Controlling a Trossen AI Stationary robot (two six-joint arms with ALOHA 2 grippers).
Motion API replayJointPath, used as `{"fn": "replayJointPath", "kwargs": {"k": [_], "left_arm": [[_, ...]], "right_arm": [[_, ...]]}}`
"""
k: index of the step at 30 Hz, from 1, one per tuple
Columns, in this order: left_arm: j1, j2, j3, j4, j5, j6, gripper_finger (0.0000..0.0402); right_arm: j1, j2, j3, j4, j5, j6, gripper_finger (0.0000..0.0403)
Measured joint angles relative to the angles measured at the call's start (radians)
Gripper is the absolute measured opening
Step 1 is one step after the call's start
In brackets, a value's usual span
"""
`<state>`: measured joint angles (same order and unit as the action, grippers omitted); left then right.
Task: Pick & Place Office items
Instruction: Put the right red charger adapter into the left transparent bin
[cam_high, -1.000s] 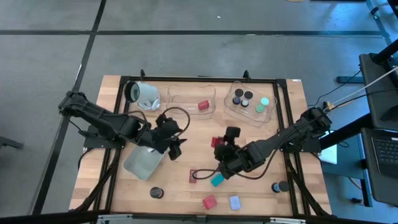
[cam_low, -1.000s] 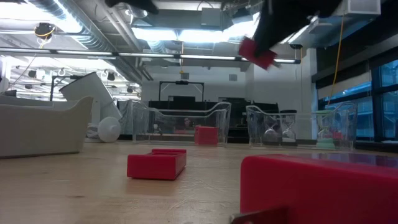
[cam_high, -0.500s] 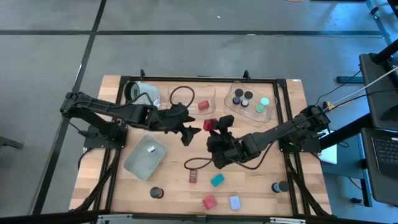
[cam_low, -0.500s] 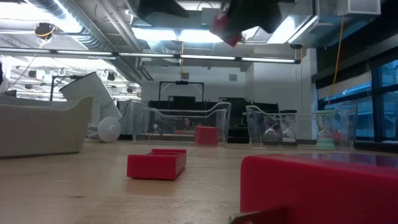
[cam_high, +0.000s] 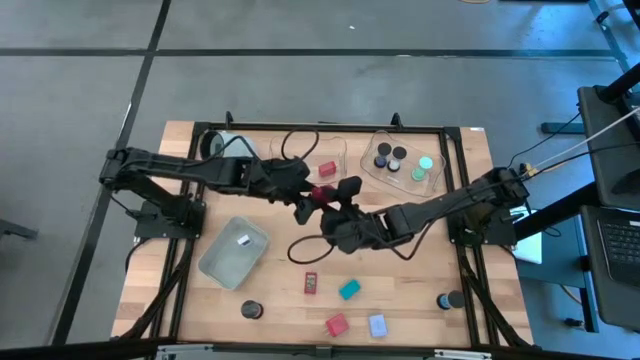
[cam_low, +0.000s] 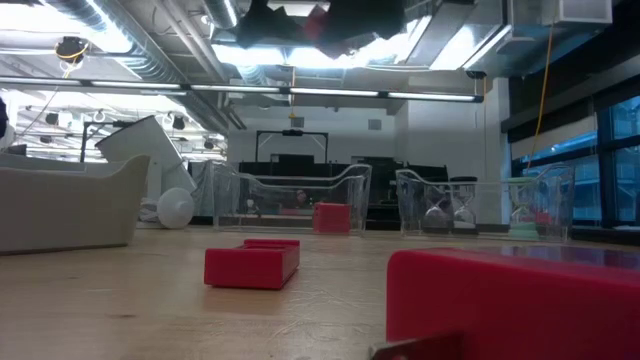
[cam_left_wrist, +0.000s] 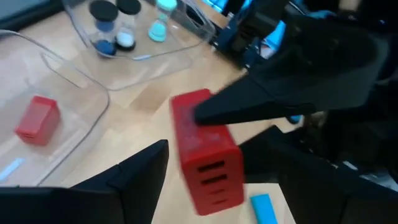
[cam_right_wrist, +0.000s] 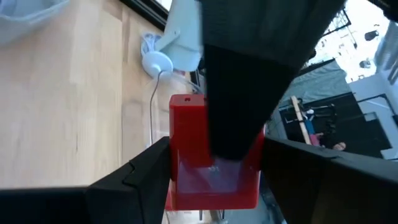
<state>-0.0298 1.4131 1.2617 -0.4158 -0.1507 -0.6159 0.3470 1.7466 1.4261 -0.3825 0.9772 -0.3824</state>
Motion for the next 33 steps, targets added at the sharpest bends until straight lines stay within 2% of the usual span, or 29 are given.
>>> {"fn": "replayJointPath", "kwargs": {"k": [7,14,18,23,27,33], "left_arm": [[0.014,0.01,0.0,0.0,0.012,0.001,0.0246],[0.014,0.01,0.0,-0.009,0.007,-0.005,0.0162],[0.014,0.01,0.0,-0.007,-0.013,-0.064,0.0123],[0.022,0.01,0.0,-0.004,-0.008,-0.08,0.012],[0.027,0.01,0.0,-0.002,0.0,-0.07,0.0121],[0.026,0.01,0.0,-0.01,0.004,-0.054,0.012]], "right_arm": [[-0.019,0.0,0.0,0.03,-0.025,0.0,0.0216],[-0.018,0.0,0.0,0.032,-0.024,-0.001,0.0216],[-0.018,0.0,0.0,0.031,-0.016,-0.008,0.0217],[-0.019,0.0,0.0,0.031,-0.009,-0.006,0.022],[-0.019,0.0,0.0,0.038,-0.02,0.029,0.025],[-0.02,-0.017,0.0,0.017,-0.152,0.119,0.0335]]}}
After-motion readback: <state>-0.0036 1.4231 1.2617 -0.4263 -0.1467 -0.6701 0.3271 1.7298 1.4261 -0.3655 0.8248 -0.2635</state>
